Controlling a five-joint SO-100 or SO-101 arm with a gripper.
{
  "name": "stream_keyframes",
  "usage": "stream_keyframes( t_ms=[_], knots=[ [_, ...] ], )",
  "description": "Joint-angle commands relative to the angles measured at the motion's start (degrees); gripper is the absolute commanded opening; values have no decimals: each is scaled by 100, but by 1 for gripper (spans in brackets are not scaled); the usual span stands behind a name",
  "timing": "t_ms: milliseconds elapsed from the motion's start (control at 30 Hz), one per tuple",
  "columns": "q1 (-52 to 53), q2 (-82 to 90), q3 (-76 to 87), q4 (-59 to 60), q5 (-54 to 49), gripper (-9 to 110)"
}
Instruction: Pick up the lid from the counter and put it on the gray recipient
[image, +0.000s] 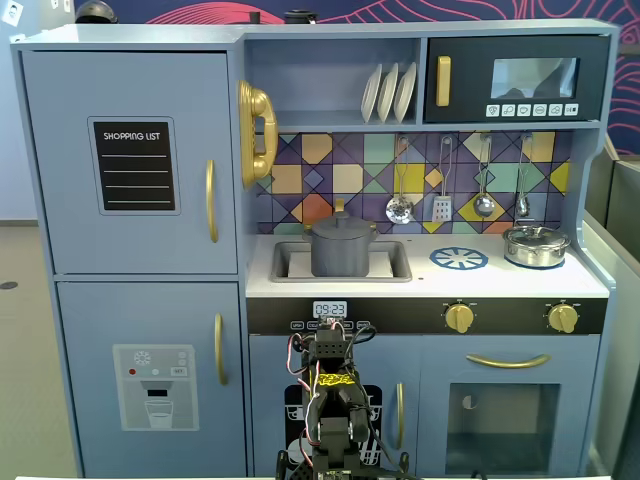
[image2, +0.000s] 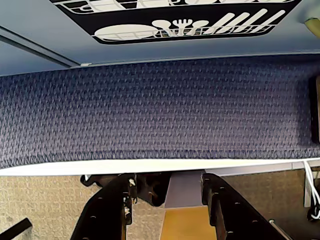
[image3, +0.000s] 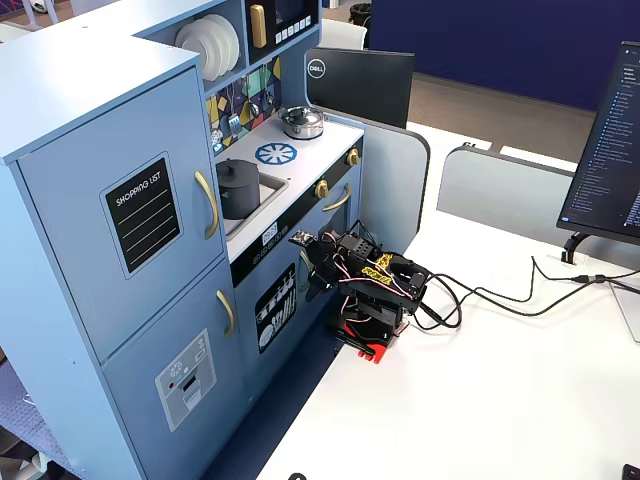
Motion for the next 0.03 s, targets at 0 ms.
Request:
stream_keyframes(
  t_ms=[0],
  knots=[
    [88,-35,-18,984,176,8]
  ],
)
